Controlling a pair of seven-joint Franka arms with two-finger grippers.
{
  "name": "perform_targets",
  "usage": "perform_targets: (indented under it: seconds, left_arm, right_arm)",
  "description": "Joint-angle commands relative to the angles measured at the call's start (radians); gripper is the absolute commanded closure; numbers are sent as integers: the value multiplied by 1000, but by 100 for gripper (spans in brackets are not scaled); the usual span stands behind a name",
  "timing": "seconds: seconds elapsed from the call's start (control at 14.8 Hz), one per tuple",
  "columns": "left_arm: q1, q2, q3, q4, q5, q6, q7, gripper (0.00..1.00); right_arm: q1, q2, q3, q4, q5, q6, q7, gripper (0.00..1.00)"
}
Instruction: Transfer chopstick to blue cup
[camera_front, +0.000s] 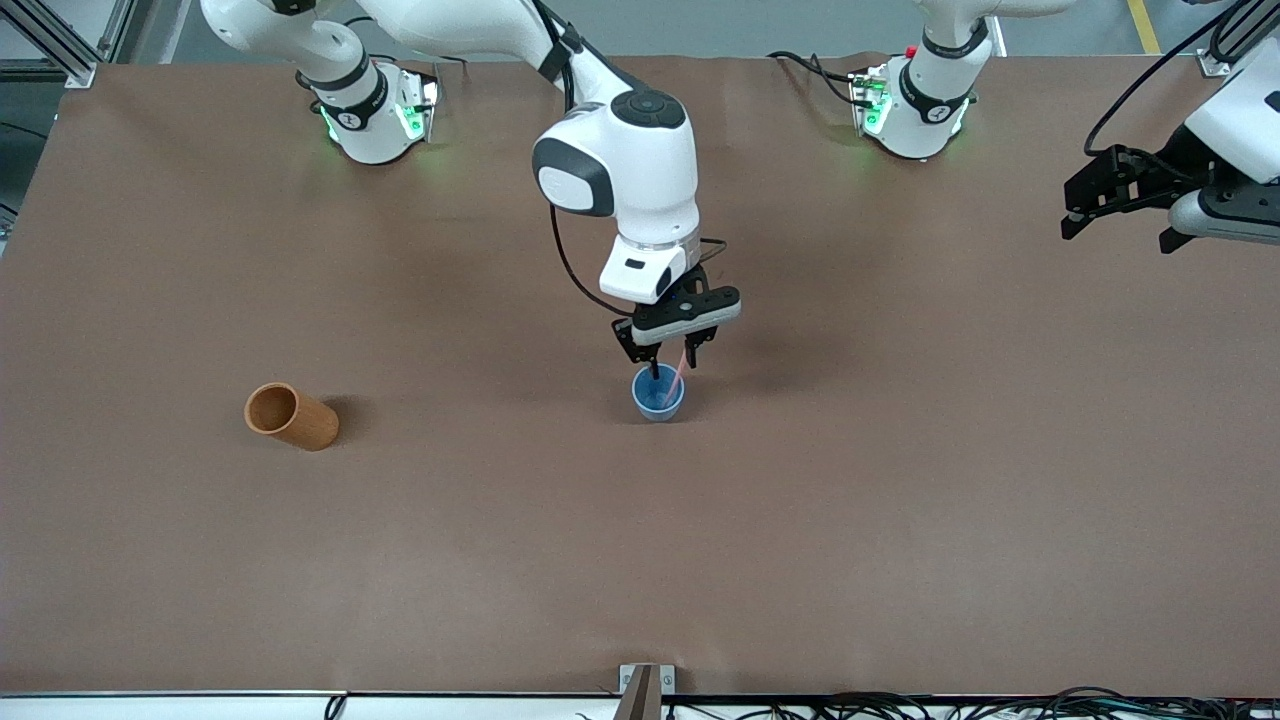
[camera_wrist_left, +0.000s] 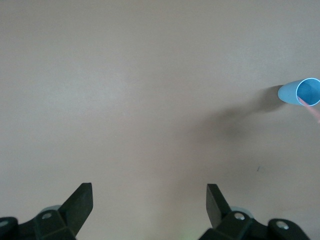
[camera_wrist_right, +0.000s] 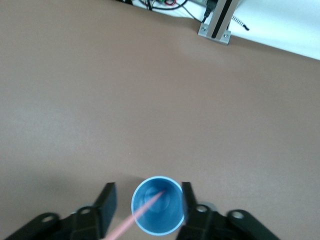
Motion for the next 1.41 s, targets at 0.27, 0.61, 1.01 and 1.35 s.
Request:
perform_targets:
  seconds: [0.27,0.61,1.01,1.35]
  left_arm:
    - [-4,-6,-5,-4,-9,-2,-10,0]
    - [-3,3,-5,-7,-3,-1,-9,0]
    - [1,21,-5,-1,-2,1,-15,0]
    - [2,34,-3,20,2,1,-15,0]
  right_arm:
    - [-63,-151,7,-22,24,-132,-3,0]
    - [-153,-341,-1,-20,180,-454,8,0]
    - [-362,-478,1,-31,187,-723,-9,0]
    - [-529,-556,-1,-80,261,-794,-150,0]
